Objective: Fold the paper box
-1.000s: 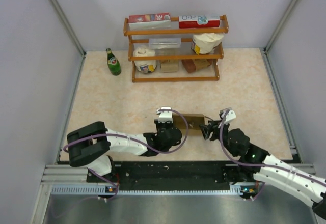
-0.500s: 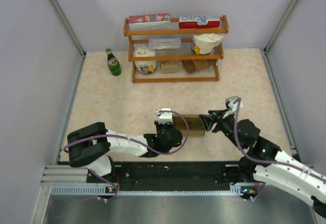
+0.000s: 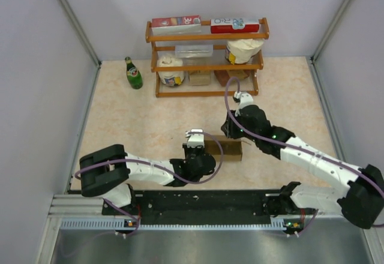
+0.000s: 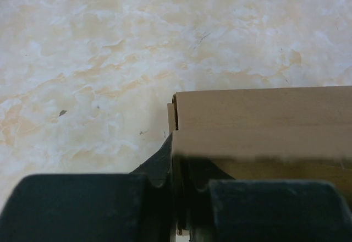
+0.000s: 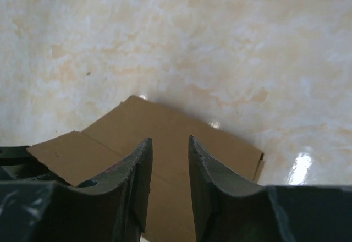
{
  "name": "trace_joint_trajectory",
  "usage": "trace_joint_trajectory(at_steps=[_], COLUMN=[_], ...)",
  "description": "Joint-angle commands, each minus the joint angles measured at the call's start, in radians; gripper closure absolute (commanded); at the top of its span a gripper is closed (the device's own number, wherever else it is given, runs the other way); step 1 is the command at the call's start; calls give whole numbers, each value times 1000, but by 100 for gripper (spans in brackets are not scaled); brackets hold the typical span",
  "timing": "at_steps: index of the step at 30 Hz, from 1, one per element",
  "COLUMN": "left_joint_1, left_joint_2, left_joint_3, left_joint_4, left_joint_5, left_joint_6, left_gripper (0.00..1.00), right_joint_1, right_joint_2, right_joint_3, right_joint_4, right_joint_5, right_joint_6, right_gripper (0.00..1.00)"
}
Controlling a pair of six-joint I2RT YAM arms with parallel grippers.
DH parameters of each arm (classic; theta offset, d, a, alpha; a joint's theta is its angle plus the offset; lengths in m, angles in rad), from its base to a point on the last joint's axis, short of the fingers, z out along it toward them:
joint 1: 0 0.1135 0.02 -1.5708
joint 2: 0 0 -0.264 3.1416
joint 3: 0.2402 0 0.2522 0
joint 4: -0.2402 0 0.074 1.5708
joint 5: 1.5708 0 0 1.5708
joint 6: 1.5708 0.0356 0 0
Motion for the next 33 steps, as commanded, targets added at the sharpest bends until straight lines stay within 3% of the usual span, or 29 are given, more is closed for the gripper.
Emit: trace_joint_trajectory(at_steps=[1, 10, 19, 24, 33], left_joint_1=[-18, -32, -86, -103, -204], left_joint_2=[17, -20, -109, -172, -310], left_joint_3=[-9, -26, -29, -32, -73], left_joint_4=[-66, -75, -134, -175, -316], left_joint_5=[40, 57, 96, 204, 420], left_joint_6=[-5, -20, -46, -54, -122], left_gripper=[90, 55, 40, 32, 32], right_joint_1=[-1, 0, -1, -1, -1], right_joint_2=[65, 27, 16, 13, 10], right_joint_3=[32, -70, -104, -121, -130], right_joint_4=[-21, 8, 17, 31, 37], right_joint_5=[-167, -207, -198, -198, -203], right_joint_6=[45, 72, 66, 66, 60], right_gripper=[69, 69, 69, 69, 69])
